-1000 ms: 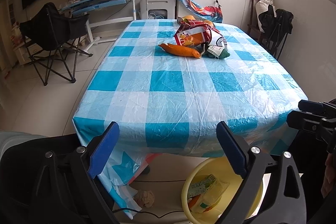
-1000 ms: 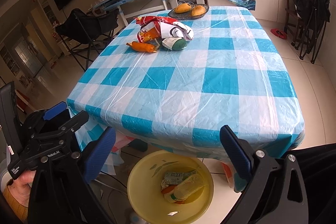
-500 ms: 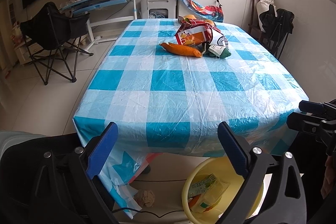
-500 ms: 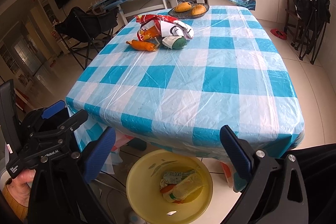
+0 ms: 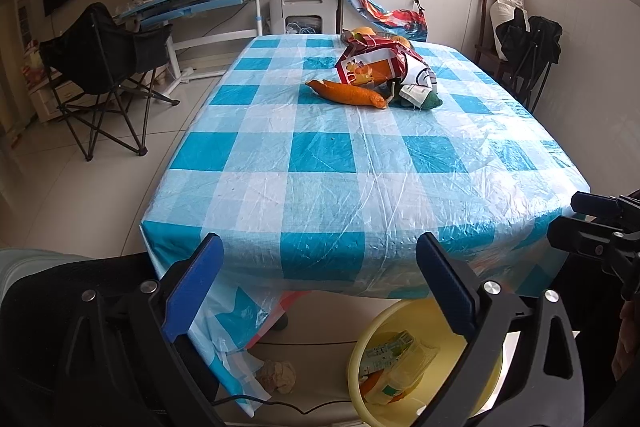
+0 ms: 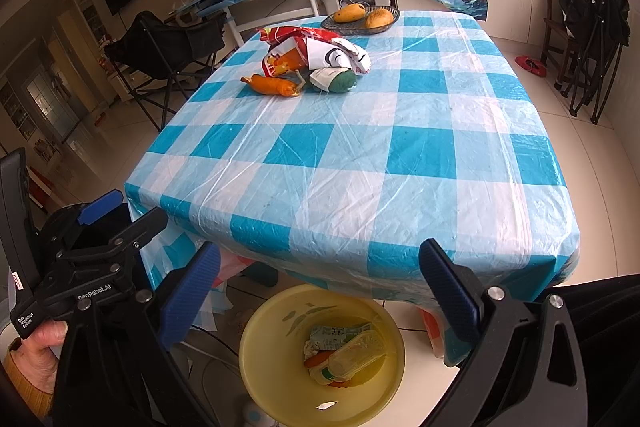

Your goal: Collect trash

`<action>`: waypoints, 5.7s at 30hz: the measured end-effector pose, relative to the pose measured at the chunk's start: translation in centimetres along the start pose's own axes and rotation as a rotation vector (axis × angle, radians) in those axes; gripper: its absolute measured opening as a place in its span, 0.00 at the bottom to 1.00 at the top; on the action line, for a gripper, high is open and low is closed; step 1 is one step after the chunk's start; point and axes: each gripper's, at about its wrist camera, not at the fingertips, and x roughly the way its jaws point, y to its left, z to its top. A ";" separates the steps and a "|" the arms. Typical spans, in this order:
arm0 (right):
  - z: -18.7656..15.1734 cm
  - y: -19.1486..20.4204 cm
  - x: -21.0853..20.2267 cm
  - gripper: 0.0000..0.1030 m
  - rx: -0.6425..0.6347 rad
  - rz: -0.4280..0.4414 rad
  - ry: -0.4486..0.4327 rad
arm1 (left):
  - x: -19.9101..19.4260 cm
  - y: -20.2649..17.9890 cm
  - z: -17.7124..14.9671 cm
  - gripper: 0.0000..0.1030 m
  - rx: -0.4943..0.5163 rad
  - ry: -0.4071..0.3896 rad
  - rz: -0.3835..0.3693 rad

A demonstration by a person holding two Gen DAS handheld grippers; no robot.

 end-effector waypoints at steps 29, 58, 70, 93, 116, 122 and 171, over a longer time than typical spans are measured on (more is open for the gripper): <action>0.0 0.1 0.0 0.93 -0.005 0.001 0.000 | -0.1 0.1 0.0 0.91 -0.004 0.002 0.004; 0.0 0.3 0.0 0.93 -0.016 0.003 0.008 | -0.2 0.6 -0.1 0.91 -0.009 0.002 0.004; 0.0 0.3 0.0 0.93 -0.017 0.003 0.008 | -0.2 0.5 0.0 0.91 -0.010 0.002 0.004; -0.1 0.4 0.1 0.93 -0.022 0.001 0.008 | -0.2 1.0 -0.1 0.91 -0.016 0.002 0.003; -0.1 0.5 0.1 0.93 -0.024 0.001 0.006 | -0.3 1.4 0.2 0.91 -0.023 0.001 0.003; -0.2 0.5 0.1 0.93 -0.024 0.000 0.007 | -0.3 1.4 0.2 0.91 -0.025 0.002 0.003; 3.1 2.5 0.3 0.93 -0.217 0.005 -0.039 | -1.2 3.7 1.1 0.91 -0.192 -0.061 -0.034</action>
